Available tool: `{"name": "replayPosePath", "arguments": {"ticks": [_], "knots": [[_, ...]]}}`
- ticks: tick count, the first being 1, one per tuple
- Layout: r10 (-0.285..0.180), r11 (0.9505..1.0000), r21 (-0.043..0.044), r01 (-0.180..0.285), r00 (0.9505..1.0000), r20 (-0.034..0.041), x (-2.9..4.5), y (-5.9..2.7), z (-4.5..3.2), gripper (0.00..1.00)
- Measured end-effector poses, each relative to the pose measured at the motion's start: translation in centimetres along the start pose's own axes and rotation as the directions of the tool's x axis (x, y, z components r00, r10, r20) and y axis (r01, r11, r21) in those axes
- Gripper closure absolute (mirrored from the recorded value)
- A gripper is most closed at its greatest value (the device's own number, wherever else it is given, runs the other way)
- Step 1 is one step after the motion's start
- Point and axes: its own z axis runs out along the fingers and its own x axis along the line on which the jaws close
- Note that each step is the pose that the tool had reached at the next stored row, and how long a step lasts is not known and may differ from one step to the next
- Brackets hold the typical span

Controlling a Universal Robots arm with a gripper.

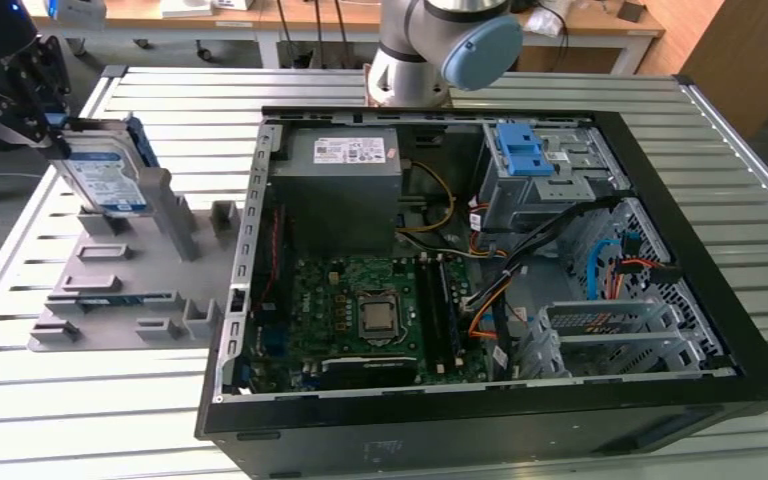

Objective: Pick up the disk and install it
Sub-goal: 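Pick up the disk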

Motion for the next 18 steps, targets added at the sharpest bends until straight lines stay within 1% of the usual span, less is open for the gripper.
{"name": "replayPosePath", "arguments": {"ticks": [7,18], "knots": [[0.0,1.0,0.0002,0.0,1.0,0.0001,-0.02,0.01,-0.69,0.64],[0.0,1.0,0.0002,0.0,1.0,0.0009,-0.06,0.04,-2.01,0.64]]}}
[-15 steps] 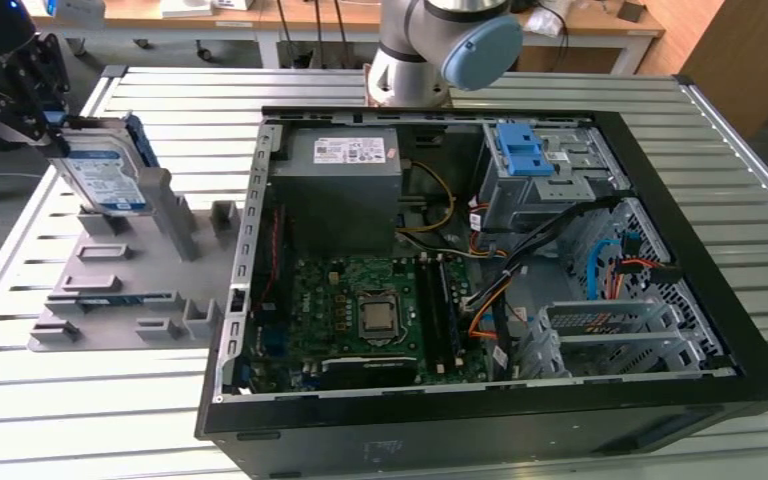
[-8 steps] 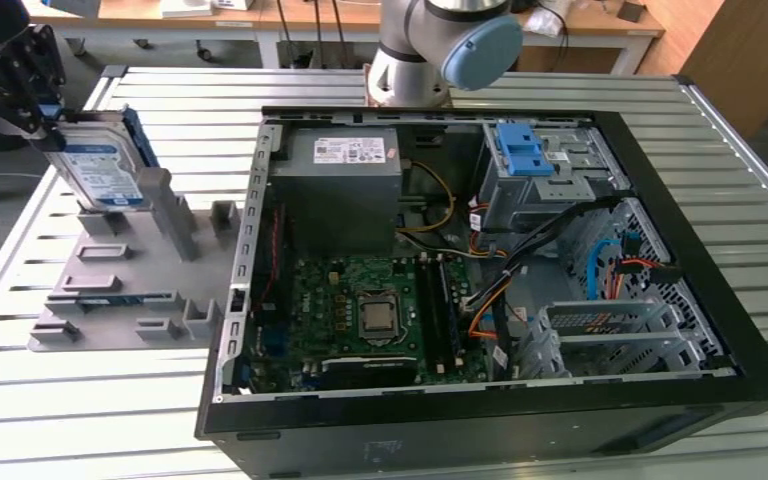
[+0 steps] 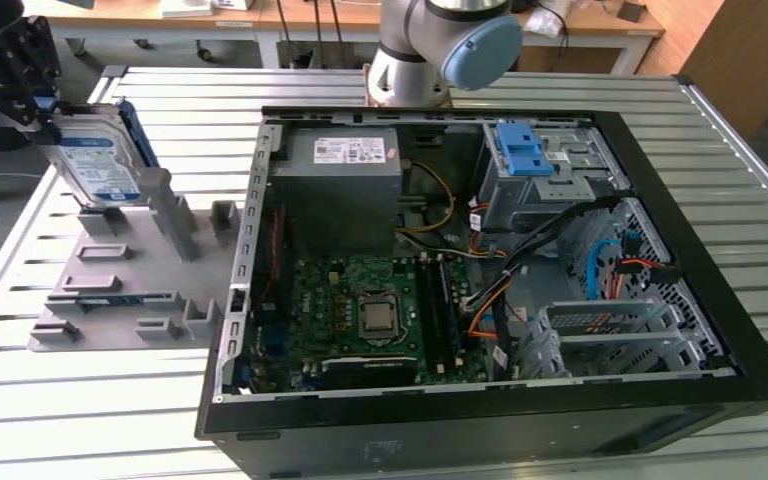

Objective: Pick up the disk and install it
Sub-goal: 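Pick up the disk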

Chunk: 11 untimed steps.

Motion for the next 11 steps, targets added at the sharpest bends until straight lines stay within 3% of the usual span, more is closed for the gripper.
{"name": "replayPosePath", "arguments": {"ticks": [11], "knots": [[0.0,1.0,-0.0001,0.0,1.0,0.0003,-0.03,0.02,-1.09,0.64]]}}
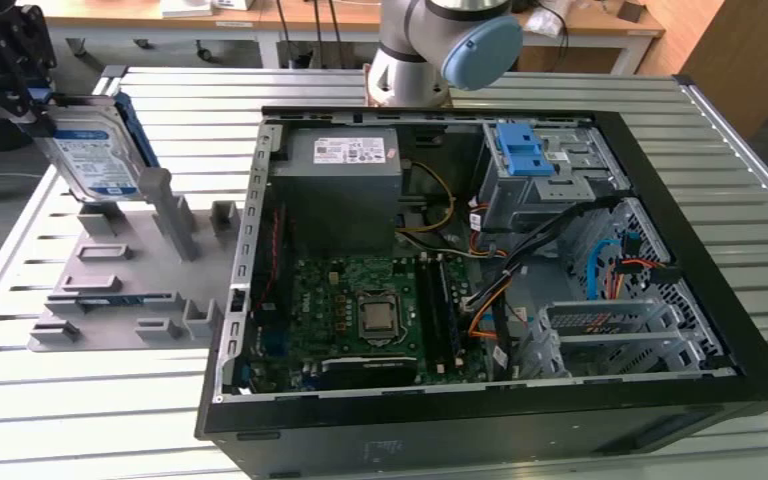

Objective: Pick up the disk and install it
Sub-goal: 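Pick up the disk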

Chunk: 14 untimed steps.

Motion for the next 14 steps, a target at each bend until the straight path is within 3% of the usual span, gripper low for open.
{"name": "replayPosePath", "arguments": {"ticks": [14], "knots": [[0.0,1.0,0.0003,0.0,1.0,0.0012,-0.03,0.03,-1.18,0.64]]}}
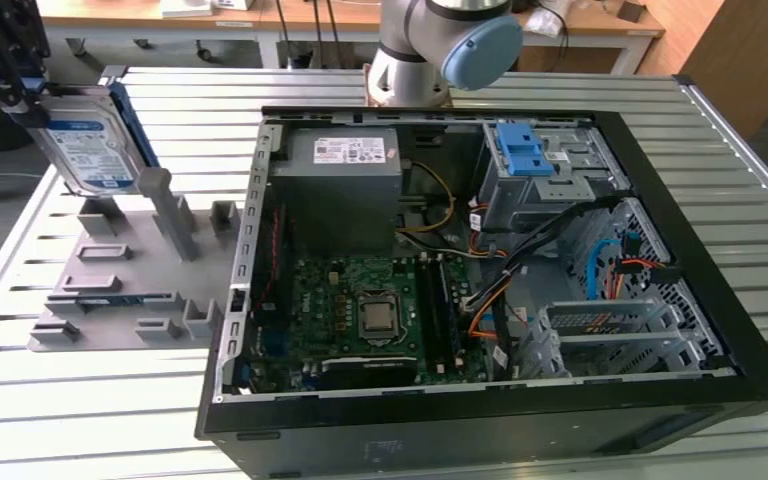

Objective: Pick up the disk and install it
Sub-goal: 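Pick up the disk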

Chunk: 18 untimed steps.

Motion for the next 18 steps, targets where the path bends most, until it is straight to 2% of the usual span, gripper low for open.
{"name": "replayPosePath", "arguments": {"ticks": [10,18], "knots": [[0.0,1.0,0.0002,0.0,1.0,0.0003,-0.03,0.02,-0.99,0.64],[0.0,1.0,0.0001,0.0,1.0,0.0003,-0.03,0.02,-1.12,0.64]]}}
